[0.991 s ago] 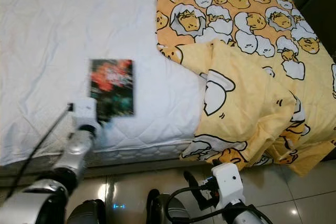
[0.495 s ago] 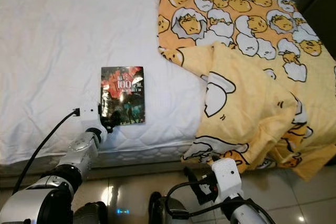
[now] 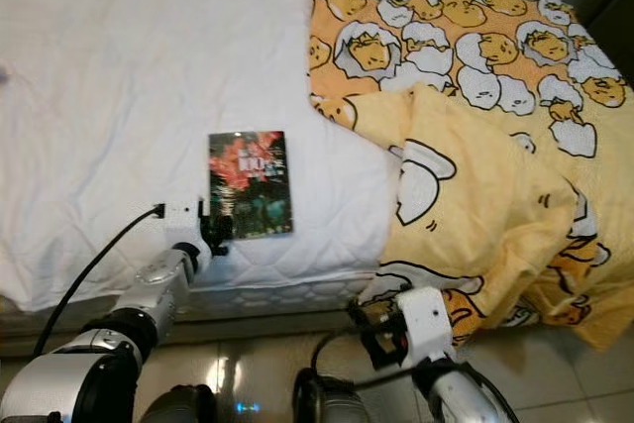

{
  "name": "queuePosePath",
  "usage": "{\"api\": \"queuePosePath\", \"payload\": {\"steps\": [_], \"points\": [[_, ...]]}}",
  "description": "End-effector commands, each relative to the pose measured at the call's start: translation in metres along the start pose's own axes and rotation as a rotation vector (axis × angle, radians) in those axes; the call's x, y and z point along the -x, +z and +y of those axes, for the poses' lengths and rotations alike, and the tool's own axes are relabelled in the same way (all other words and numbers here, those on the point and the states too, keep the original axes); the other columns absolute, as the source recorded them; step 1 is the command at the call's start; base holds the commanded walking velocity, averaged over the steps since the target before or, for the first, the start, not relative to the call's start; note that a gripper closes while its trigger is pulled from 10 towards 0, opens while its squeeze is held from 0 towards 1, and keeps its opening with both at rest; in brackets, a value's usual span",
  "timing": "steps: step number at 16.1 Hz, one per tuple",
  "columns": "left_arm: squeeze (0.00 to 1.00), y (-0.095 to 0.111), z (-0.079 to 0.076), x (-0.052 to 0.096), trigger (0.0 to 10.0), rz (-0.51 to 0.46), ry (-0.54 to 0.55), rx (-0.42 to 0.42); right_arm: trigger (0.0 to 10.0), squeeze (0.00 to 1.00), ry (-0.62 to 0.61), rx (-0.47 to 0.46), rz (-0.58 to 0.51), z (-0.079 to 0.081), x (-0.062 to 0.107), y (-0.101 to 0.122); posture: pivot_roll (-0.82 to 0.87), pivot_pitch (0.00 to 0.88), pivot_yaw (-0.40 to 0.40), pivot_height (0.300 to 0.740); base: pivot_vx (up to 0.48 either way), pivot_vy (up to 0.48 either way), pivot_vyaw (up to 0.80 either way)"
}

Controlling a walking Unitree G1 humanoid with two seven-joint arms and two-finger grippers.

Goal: Clean up the room

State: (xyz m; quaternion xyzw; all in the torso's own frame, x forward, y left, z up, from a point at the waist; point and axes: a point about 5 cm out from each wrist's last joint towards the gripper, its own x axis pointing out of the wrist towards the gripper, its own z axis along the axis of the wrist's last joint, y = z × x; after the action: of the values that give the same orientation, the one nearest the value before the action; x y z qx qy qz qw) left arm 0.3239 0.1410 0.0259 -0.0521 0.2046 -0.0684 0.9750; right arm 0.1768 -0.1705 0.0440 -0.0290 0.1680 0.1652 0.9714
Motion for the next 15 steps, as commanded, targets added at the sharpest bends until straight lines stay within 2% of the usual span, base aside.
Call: {"api": "queuePosePath", "payload": {"steps": [1,3,4,7,8,9,10,11,12,13,15], "points": [[0.00,0.007,-0.012,-0.002,0.0,-0.058,-0.057,0.002,10.0,0.00,-0.037,0.004,0.003,-0.006,-0.004,-0.003,-0.15,0.094,-0.079,0.740,0.000,0.000,0.00],[0.00,0.020,-0.014,-0.002,0.0,-0.133,-0.086,-0.013,10.0,0.00,-0.049,-0.002,-0.019,-0.008,-0.012,0.001,-0.13,0.070,-0.065,0.740,0.000,0.000,0.00],[0.00,0.028,-0.014,0.002,0.0,-0.199,-0.134,-0.038,10.0,0.00,-0.058,-0.006,-0.051,-0.010,-0.025,0.006,-0.09,0.018,-0.035,0.740,0.000,0.000,0.00],[0.00,0.032,-0.010,0.007,0.0,-0.238,-0.145,-0.060,10.0,0.00,-0.096,-0.014,-0.084,-0.016,-0.039,0.010,-0.06,0.000,-0.004,0.740,0.000,0.000,0.00],[0.00,0.032,-0.010,0.007,0.0,-0.238,-0.145,-0.060,10.0,0.00,-0.096,-0.014,-0.084,-0.016,-0.039,0.010,-0.06,0.000,-0.004,0.740,0.000,0.000,0.00],[0.00,0.043,-0.009,0.008,4.0,-0.293,-0.112,-0.169,10.0,0.00,-0.145,-0.067,-0.108,-0.023,-0.045,0.014,-0.04,0.000,0.004,0.740,0.000,0.000,0.00],[0.00,0.049,-0.011,0.007,10.0,-0.311,-0.090,-0.280,10.0,0.00,-0.170,-0.116,-0.130,-0.027,-0.048,0.018,-0.03,0.000,0.006,0.740,0.000,0.000,0.00],[0.00,0.055,-0.017,0.009,10.0,-0.355,-0.095,-0.425,10.0,0.00,-0.196,-0.177,-0.177,-0.031,-0.052,0.026,-0.03,0.000,0.010,0.740,0.000,0.000,0.00],[1.00,0.056,-0.020,0.010,10.0,-0.378,-0.098,-0.461,10.0,0.00,-0.204,-0.175,-0.223,-0.032,-0.055,0.036,-0.03,0.000,0.017,0.740,0.000,0.000,0.00],[1.00,0.052,-0.014,0.006,10.0,-0.331,-0.030,-0.337,10.0,0.00,-0.187,-0.123,-0.281,-0.028,-0.059,0.049,-0.05,0.000,0.021,0.740,0.000,0.000,0.00],[1.00,0.050,-0.013,0.005,10.0,-0.320,-0.002,-0.248,10.0,0.00,-0.185,-0.110,-0.295,-0.028,-0.062,0.054,-0.05,0.000,0.021,0.740,0.000,0.000,0.00]]}}
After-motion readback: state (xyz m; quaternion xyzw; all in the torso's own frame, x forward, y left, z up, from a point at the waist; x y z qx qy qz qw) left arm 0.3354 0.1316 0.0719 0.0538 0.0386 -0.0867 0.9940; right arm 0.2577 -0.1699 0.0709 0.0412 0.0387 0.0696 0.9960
